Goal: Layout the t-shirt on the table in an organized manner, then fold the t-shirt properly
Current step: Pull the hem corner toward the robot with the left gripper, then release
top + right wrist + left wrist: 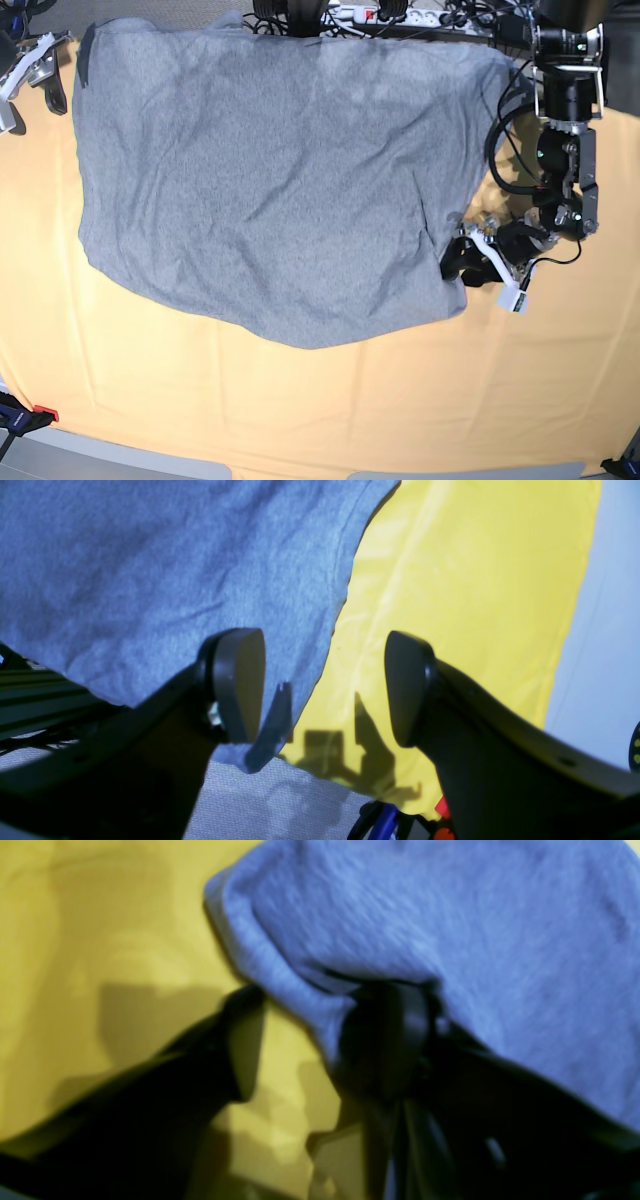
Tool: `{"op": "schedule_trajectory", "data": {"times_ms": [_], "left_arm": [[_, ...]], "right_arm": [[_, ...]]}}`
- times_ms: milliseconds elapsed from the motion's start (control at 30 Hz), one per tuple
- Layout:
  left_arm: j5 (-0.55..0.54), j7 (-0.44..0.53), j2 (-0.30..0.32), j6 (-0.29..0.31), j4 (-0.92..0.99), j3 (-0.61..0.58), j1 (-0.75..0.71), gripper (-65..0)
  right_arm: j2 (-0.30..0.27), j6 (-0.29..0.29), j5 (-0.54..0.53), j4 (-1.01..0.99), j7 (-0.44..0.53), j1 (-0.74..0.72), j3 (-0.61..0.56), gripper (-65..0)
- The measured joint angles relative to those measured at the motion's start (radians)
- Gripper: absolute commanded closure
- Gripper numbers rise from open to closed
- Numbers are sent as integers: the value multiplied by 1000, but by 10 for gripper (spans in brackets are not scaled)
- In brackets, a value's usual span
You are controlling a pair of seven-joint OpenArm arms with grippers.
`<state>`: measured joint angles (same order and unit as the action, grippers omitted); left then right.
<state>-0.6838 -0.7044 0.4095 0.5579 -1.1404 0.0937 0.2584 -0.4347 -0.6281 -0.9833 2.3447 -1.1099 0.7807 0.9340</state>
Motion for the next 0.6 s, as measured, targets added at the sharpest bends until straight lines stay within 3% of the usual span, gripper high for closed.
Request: {"op": "schedule_trajectory", "data": {"times_ms": [100, 167, 233, 300, 333, 467, 600], "left_arm": [[-8, 18, -17, 1, 37, 0, 5, -409], [-16, 33, -19, 3, 54, 3, 5, -352], [-10, 34, -19, -8, 56, 4, 5, -219], [-3, 25, -16, -27, 59, 4, 8, -39], [5, 23, -15, -28, 59, 4, 8, 0], [2, -32, -7, -23, 62, 3, 43, 0], [-27, -171, 16, 48, 76, -5, 126, 0]], "right_arm": [[0, 0, 0, 0, 0, 0, 0, -392], [0, 0, 0, 0, 0, 0, 0, -392], [0, 0, 0, 0, 0, 0, 0, -392], [0, 0, 0, 0, 0, 0, 0, -392], [0, 0, 0, 0, 0, 0, 0, -392], [0, 0, 0, 0, 0, 0, 0, -392], [-1, 0, 0, 0, 0, 0, 0, -392]]}}
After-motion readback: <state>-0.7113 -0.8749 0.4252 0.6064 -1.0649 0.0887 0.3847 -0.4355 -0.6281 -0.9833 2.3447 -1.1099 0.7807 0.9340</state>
